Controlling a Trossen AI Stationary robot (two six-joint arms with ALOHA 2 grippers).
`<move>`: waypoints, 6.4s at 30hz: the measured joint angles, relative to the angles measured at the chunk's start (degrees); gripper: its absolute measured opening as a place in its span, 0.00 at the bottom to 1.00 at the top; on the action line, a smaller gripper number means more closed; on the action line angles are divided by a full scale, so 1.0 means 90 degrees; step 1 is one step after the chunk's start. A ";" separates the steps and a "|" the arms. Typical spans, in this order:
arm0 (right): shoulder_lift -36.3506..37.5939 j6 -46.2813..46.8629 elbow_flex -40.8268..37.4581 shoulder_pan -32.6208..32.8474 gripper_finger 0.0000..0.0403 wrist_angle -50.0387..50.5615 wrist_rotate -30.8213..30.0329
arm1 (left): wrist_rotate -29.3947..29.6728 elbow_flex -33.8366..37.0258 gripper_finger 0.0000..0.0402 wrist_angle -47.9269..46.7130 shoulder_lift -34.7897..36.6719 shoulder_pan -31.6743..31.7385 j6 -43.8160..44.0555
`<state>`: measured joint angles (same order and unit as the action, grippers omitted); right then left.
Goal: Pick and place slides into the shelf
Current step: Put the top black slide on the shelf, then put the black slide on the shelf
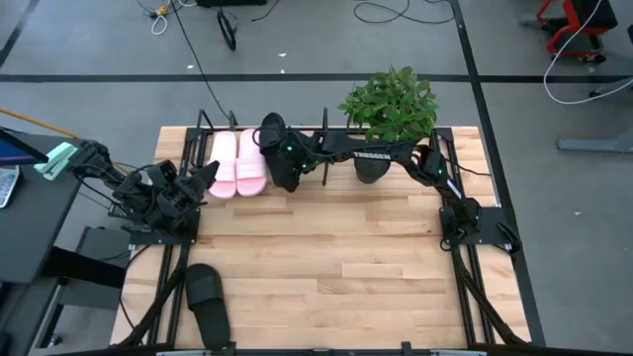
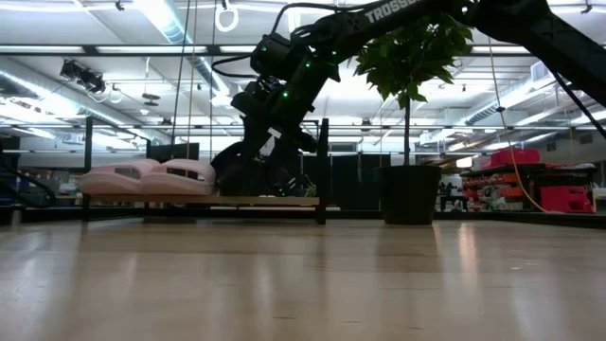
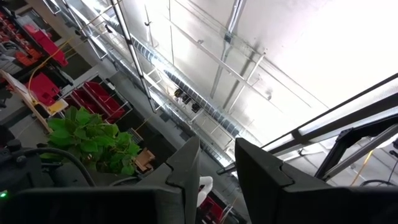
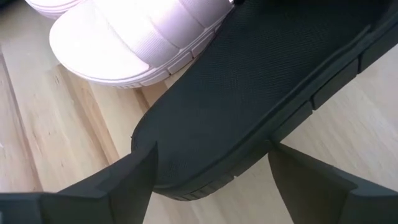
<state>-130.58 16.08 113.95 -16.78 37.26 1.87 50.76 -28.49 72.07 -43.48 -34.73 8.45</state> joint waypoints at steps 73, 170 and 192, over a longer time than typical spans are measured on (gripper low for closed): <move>0.0068 -0.2350 0.0014 0.1857 0.69 0.0610 -0.1174 | 0.0084 -0.0002 0.27 -0.0228 0.0245 -0.0270 -0.0515; 0.0080 0.4027 0.0022 0.4673 0.59 -0.1673 -0.1870 | -0.5303 -0.0002 0.71 -1.2386 -0.0837 -0.3219 0.8957; 0.0080 0.4029 0.0022 0.4690 0.59 -0.1673 -0.1870 | -0.5436 -0.0012 0.60 -1.1331 -0.2034 -0.3219 0.8613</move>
<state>-129.86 52.34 114.15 25.43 22.20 -14.96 1.84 -28.60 -29.91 -61.79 -63.70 85.97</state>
